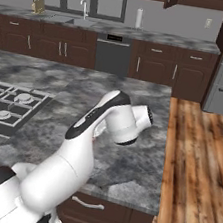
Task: Pick the water bottle, boxed drink, can from the counter and place them in the open cabinet.
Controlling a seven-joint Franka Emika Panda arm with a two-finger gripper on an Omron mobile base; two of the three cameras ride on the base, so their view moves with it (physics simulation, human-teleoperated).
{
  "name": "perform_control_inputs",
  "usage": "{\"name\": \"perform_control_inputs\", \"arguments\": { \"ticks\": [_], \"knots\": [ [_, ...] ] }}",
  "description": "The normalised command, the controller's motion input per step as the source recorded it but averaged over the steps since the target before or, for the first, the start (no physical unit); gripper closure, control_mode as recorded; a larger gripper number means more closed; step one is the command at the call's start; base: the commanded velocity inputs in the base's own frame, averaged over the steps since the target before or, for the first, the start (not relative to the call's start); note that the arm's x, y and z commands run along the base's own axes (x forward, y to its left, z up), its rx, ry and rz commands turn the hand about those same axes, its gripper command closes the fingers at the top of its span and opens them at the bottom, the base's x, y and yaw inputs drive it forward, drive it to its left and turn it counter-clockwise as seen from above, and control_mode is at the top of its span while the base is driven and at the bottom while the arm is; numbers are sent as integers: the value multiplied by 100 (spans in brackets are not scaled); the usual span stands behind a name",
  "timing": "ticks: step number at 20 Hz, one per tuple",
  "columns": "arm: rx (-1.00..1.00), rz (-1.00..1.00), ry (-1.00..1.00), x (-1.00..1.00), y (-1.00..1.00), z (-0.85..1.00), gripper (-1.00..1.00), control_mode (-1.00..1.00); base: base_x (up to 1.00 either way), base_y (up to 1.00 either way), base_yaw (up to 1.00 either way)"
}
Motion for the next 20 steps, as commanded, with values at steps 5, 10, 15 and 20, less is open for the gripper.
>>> {"name": "perform_control_inputs", "arguments": {
  "ticks": [5, 10, 15, 20],
  "knots": [
    [0, 0, 0, 23, 0, -66, -100, -100, 0, 0, 0],
    [0, 0, 0, 21, 0, -40, -100, -100, 0, 0, 0],
    [0, 0, 1, 26, 0, -26, -100, -100, 0, 0, 0],
    [0, -1, 4, 32, 0, -35, -100, -100, 0, 0, 0]
  ]
}}
